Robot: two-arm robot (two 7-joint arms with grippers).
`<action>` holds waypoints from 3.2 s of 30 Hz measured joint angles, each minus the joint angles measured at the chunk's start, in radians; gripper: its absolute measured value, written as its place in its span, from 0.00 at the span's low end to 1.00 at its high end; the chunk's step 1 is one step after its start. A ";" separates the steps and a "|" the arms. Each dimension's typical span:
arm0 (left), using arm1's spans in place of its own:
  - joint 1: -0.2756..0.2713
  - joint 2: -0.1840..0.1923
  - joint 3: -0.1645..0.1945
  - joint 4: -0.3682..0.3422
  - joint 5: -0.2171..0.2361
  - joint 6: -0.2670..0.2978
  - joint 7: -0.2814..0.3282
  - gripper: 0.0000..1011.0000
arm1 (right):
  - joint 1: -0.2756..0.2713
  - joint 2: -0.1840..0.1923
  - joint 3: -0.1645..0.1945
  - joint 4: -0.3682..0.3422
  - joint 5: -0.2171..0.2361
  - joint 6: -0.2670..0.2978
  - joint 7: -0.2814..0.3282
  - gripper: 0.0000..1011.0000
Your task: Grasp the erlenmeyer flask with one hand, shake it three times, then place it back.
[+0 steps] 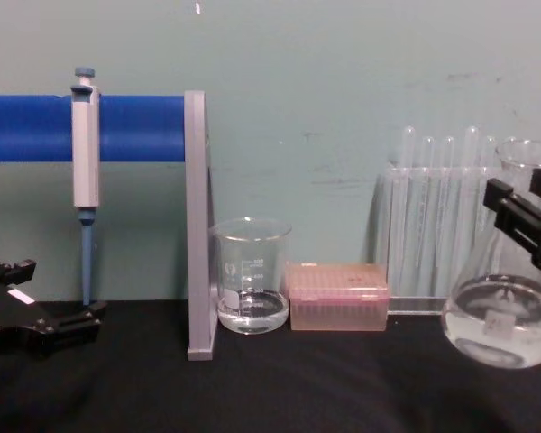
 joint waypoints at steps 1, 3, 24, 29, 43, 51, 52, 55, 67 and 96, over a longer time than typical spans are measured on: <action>0.000 0.000 0.000 0.000 0.000 0.000 0.000 0.99 | 0.003 -0.003 0.000 0.005 0.000 0.000 0.009 0.44; 0.000 0.000 0.000 0.000 0.000 0.000 0.000 0.99 | 0.011 -0.007 -0.001 0.013 0.002 -0.001 0.025 0.45; 0.000 0.000 0.000 0.000 0.000 0.000 0.000 0.99 | 0.179 -0.071 -0.146 0.159 0.063 0.009 0.286 0.45; 0.000 0.000 0.000 0.000 0.000 0.000 0.000 0.99 | 0.220 -0.084 -0.196 0.198 0.083 0.012 0.337 0.45; 0.000 0.000 0.000 0.000 0.000 0.000 0.000 0.99 | 0.288 -0.094 -0.284 0.251 0.122 0.015 0.398 0.45; 0.000 0.000 0.000 0.000 0.000 0.000 0.000 0.99 | 0.285 -0.082 -0.282 0.244 0.126 0.011 0.374 0.45; 0.000 0.000 0.000 0.000 0.000 0.000 0.000 0.99 | 0.281 -0.077 -0.275 0.238 0.125 0.010 0.363 0.45; 0.000 0.000 0.000 0.000 0.000 0.000 0.000 0.99 | 0.270 -0.068 -0.260 0.224 0.119 0.007 0.338 0.44; 0.000 0.000 0.000 0.000 0.000 0.000 0.000 0.99 | 0.188 -0.024 -0.145 0.135 0.075 0.005 0.225 0.44; 0.000 0.000 0.000 0.000 0.000 0.000 0.000 0.99 | 0.117 -0.034 -0.020 0.095 0.030 0.011 0.195 0.44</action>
